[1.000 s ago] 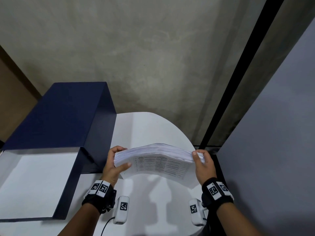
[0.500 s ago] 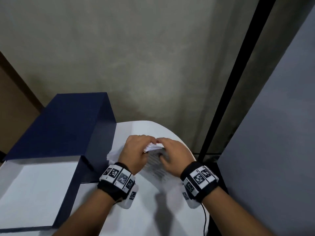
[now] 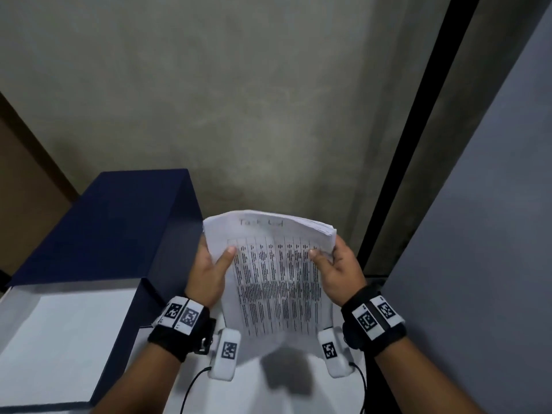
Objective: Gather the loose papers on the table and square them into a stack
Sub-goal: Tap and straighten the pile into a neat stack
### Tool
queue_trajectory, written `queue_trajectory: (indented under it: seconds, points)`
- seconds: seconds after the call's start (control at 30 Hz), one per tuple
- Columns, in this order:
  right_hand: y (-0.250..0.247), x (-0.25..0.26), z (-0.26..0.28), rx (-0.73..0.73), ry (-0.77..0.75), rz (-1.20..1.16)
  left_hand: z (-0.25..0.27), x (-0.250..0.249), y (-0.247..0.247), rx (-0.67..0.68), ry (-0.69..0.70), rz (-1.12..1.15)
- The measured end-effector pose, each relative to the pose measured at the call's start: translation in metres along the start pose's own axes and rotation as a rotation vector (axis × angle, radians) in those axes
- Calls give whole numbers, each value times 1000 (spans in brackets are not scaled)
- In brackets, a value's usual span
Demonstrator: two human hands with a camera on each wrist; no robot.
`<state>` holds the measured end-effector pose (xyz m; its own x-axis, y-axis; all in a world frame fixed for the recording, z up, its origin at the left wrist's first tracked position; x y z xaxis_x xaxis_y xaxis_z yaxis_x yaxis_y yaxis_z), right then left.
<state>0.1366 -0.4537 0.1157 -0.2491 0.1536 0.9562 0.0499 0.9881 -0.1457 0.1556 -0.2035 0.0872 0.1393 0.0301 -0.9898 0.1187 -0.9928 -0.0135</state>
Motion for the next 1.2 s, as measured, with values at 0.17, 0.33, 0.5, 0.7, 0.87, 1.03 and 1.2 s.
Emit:
queue_trajectory:
  seconds: [0.17, 0.33, 0.5, 0.7, 0.87, 1.03, 1.2]
  points:
    - [11, -29, 23, -60, 32, 33, 24, 10, 12, -51, 2, -157]
    - [14, -80, 42, -66, 177, 104, 34, 36, 8, -67, -99, -220]
    - [19, -70, 30, -66, 173, 88, 29, 45, -1, -115, -146, -211]
    - [14, -80, 38, -92, 209, 94, 29, 37, -9, -110, -80, -165]
    - [8, -56, 28, -94, 57, 35, 20, 18, -16, -60, 45, -81]
    - [13, -68, 20, -92, 136, 49, 12, 24, -14, -56, -47, -94]
    - [18, -81, 23, -106, 197, 55, 18, 37, -11, -44, -112, -67]
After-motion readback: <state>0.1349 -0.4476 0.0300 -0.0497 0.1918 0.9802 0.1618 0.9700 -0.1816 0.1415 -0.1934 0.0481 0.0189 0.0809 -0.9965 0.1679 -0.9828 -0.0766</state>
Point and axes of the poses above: each hand's wrist, its own z-axis away from the middle knuckle, its own y-axis out of the palm, x = y × z, the point moved 9 cm from there along -z, towards the middle knuckle, and after that the axes turned 2 degrees about y, right-handed, at the moved point
